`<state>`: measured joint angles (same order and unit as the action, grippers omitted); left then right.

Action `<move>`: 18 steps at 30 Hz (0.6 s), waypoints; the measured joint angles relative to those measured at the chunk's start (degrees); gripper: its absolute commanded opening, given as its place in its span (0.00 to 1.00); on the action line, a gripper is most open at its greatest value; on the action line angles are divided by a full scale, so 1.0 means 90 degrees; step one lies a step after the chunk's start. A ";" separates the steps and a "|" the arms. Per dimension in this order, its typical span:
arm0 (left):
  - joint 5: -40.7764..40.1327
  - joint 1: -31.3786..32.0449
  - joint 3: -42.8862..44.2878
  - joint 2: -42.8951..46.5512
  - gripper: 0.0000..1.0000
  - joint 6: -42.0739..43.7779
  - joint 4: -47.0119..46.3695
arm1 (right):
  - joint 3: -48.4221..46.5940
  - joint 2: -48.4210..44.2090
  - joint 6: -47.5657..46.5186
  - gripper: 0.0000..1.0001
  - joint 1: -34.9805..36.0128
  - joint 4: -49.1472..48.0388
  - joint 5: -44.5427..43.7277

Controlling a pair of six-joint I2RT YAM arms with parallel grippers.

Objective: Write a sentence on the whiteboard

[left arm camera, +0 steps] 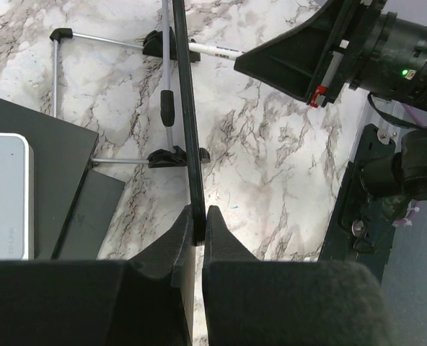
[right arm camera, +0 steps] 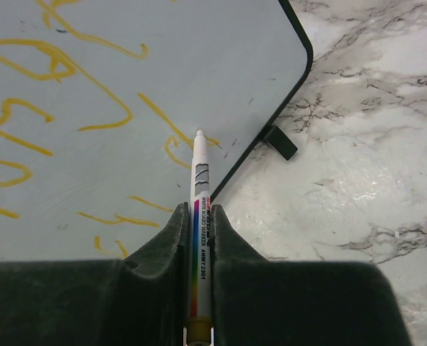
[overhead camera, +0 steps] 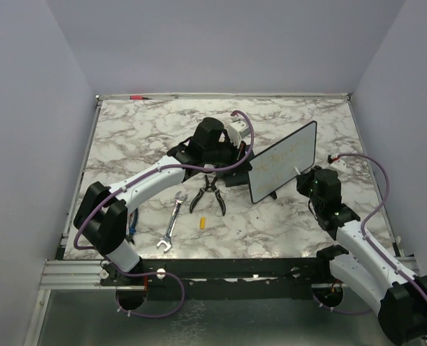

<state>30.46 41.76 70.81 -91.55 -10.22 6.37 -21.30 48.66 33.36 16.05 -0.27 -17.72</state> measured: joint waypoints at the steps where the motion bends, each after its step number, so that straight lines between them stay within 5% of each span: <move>1: 0.0002 0.0000 0.0000 0.0000 0.00 0.0000 -0.0002 | -0.0005 -0.0102 -0.0022 0.01 0.0002 0.0010 -0.0007; 18: 0.0002 0.0017 0.0002 0.0000 0.00 0.0000 -0.0002 | -0.0306 -0.0095 -0.0287 0.01 -0.0092 0.0160 -0.0177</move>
<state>30.48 41.91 70.83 -91.55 -10.22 6.35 -24.05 47.81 30.79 15.22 1.17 -19.31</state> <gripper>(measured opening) 0.046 0.101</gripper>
